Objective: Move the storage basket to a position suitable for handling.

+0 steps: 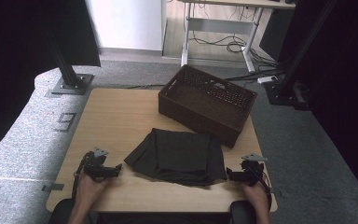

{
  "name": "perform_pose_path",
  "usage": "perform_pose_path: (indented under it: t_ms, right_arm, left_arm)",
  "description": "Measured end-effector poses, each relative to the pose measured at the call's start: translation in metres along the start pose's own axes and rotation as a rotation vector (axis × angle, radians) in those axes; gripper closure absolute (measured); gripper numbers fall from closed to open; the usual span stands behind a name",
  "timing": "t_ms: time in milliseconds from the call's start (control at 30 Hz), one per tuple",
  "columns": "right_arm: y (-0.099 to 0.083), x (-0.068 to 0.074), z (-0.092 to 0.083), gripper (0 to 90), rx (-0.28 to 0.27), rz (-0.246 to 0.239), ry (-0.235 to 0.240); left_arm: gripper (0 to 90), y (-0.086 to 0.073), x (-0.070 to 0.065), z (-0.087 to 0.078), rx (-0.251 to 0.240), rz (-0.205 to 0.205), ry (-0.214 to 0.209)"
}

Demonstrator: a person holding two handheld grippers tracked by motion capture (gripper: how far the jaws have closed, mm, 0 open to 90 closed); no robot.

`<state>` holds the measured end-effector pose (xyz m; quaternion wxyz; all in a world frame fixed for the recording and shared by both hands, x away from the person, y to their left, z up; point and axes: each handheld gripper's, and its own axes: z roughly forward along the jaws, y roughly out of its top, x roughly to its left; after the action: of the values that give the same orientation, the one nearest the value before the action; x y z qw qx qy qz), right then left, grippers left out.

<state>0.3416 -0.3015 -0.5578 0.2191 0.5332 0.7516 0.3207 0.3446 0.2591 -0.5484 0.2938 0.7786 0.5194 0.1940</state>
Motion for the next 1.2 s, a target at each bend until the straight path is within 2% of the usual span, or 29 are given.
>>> perform_pose_path:
  t_ms: [267,667,867,1033,1200]
  right_arm:
    - [-0.0001,-0.0012,-0.0001,0.0,0.001,-0.012,0.01]
    - [0.0007,0.0004,0.0007,0.0,0.0,0.003,-0.003]
    - [0.002,-0.0007,0.001,0.0,0.005,0.001,0.008]
    - [0.0041,-0.0031,0.0003,0.7,0.001,0.022,0.034]
    - [0.0065,-0.0027,-0.0024,0.8,-0.009,0.025,0.046]
  left_arm:
    - [0.0,0.0006,-0.0021,0.0005,0.0,-0.011,0.009]
    - [0.0,0.0003,-0.0052,-0.0001,0.005,0.024,-0.023]
    - [0.0,0.0023,-0.0076,0.0001,0.018,0.042,-0.039]
    - [0.0,0.0058,-0.0053,-0.0007,0.032,0.031,-0.075]
    - [0.0,0.009,-0.0015,-0.0028,0.035,0.024,-0.09]
